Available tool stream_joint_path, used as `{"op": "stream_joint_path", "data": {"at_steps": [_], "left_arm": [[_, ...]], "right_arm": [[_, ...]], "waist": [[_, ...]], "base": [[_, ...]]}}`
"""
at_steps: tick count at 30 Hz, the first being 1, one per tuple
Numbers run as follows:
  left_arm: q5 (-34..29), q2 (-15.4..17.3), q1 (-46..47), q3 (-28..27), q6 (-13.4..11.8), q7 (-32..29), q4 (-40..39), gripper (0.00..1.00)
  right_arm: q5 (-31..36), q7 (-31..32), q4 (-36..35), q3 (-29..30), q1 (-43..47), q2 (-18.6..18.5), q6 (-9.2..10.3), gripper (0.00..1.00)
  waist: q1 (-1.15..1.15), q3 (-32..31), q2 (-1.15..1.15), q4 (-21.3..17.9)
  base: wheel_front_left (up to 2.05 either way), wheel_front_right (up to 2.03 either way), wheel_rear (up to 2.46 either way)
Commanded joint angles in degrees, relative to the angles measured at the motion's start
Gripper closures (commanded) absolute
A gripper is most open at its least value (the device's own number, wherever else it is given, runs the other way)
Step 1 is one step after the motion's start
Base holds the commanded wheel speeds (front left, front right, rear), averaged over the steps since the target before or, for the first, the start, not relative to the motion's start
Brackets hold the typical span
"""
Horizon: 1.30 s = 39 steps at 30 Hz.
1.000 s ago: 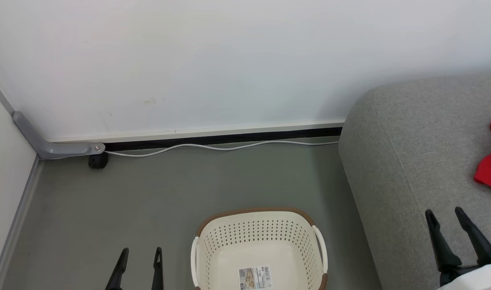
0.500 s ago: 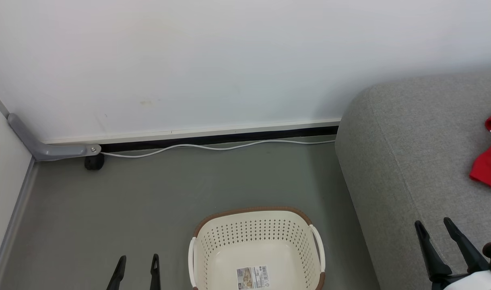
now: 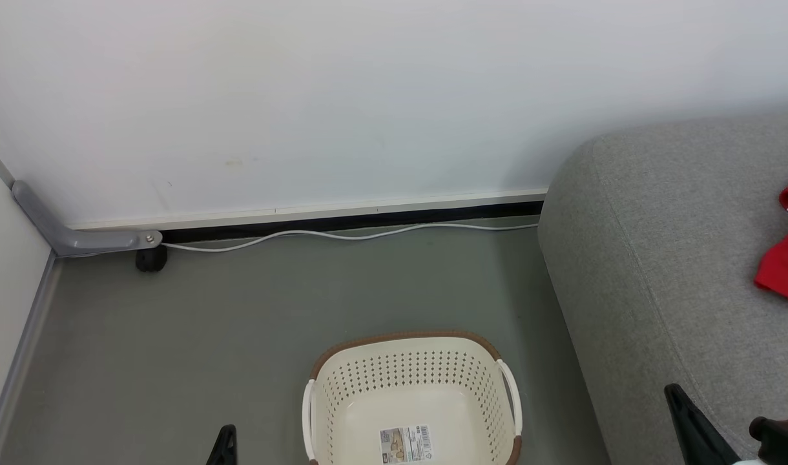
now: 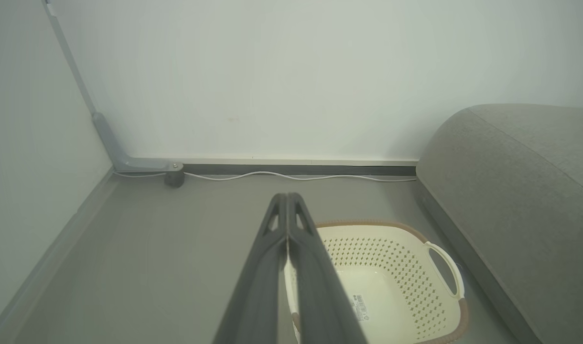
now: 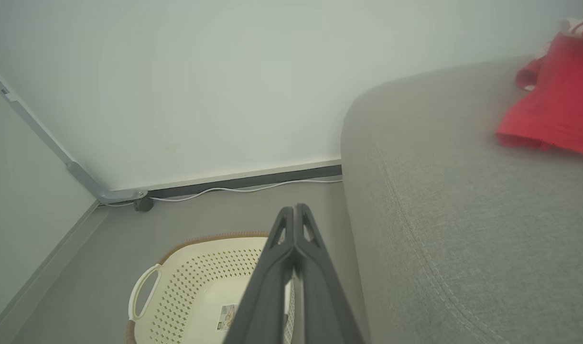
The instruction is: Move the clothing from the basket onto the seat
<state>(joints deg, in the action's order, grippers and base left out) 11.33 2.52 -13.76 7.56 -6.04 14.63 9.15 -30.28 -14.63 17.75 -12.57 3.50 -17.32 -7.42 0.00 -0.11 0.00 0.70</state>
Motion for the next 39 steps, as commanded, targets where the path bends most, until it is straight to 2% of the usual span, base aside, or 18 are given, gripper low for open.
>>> {"op": "stream_joint_path", "data": {"at_steps": [1, 5, 10, 39], "left_arm": [[1.72, 0.17, 0.25, -0.14, 0.22, -0.25, -1.22, 1.00], [4.58, 0.38, 0.82, -0.43, 0.61, -0.79, -1.13, 1.00], [8.06, 0.60, 1.67, -0.73, 1.15, -1.44, -0.77, 1.00], [27.74, 1.46, 6.43, -2.86, 4.39, -5.46, 0.89, 1.00]], "right_arm": [[-1.24, 0.37, -1.11, 0.78, -0.91, -0.86, 0.00, 1.00], [-3.31, 1.02, -1.25, 1.31, -1.14, -0.41, 0.00, 1.00], [-5.86, 1.80, -1.28, 1.98, -1.54, 0.15, -0.01, 1.00], [-20.44, 6.50, -1.86, 6.06, -3.66, 3.57, -0.02, 1.00]], "waist": [[0.01, 0.00, 0.00, -0.01], [0.13, -0.12, 0.00, -0.04], [0.01, 0.00, 0.00, -0.07], [0.00, 0.08, 0.00, -0.23]], "base": [[0.00, 0.00, 0.00], [0.00, 0.00, 0.00], [0.00, 0.00, 0.00], [0.00, 0.00, 0.00]]}}
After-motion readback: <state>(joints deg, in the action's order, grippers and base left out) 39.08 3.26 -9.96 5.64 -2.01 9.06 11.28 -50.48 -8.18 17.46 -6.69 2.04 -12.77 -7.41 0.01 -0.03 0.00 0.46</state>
